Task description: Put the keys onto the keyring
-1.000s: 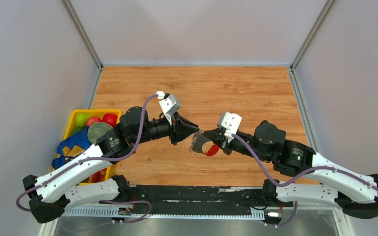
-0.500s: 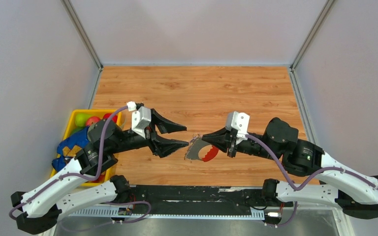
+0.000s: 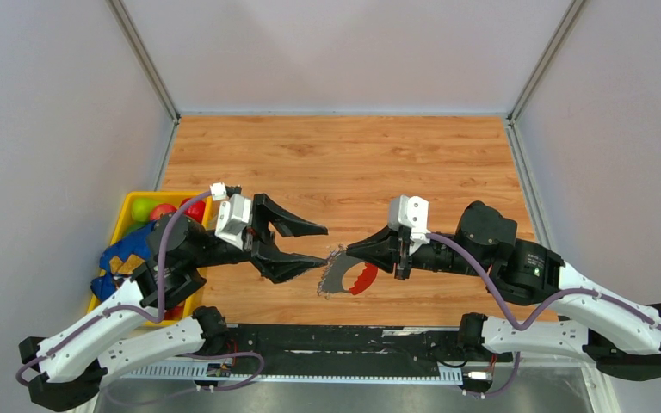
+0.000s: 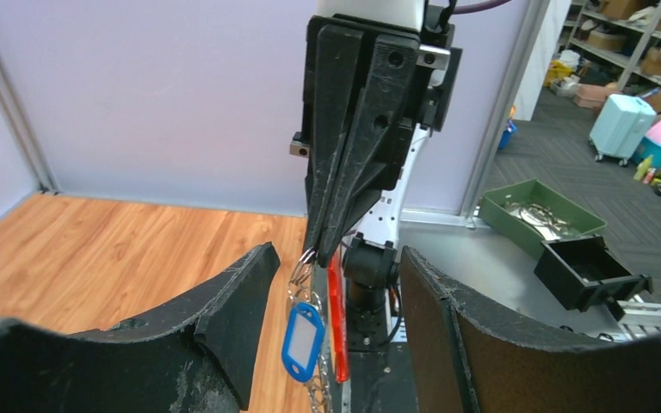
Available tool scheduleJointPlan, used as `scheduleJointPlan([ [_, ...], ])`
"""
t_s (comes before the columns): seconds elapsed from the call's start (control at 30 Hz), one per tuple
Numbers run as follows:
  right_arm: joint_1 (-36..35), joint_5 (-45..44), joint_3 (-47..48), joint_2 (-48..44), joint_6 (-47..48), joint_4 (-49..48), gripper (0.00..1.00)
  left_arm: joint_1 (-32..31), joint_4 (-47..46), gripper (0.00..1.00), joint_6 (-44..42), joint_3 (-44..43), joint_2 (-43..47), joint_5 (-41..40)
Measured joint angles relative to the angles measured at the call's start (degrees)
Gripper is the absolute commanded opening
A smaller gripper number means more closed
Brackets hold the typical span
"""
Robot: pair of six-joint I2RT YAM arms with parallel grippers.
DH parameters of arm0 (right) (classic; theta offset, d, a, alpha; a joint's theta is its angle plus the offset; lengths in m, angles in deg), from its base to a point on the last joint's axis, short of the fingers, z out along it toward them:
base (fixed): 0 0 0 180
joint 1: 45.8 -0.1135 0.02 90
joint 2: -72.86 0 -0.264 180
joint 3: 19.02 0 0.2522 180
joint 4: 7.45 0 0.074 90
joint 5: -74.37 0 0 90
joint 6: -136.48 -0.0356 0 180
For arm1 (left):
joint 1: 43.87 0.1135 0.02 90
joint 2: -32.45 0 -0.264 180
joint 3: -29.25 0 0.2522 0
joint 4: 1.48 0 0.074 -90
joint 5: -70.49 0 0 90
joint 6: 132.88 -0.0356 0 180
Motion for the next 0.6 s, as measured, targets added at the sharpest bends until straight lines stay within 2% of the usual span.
scheduleJointPlan([
  [0.1, 0.00, -0.04, 0.00, -0.02, -0.28, -0.02, 0.00, 0.00, -0.83, 0.57, 0.90, 0.00, 0.07, 1.22],
  [0.23, 0.00, -0.11, 0.00, -0.02, -0.83, -0.02, 0.00, 0.00, -1.38, 0.30, 2.23, -0.02, -0.15, 2.60],
  [0.3, -0.04, -0.13, 0.00, -0.02, -1.05, -0.02, 0.00, 0.00, -1.51, 0.24, 2.95, -0.02, -0.55, 3.21],
  [0.43, -0.04, -0.22, 0.00, -0.02, -1.25, -0.02, 0.00, 0.00, -1.49, 0.15, 3.41, -0.02, -1.90, 4.07],
  [0.6, -0.04, -0.33, 0.00, -0.02, -1.46, -0.02, 0.00, 0.00, -0.79, 0.12, 3.87, -0.09, -3.85, 4.46],
])
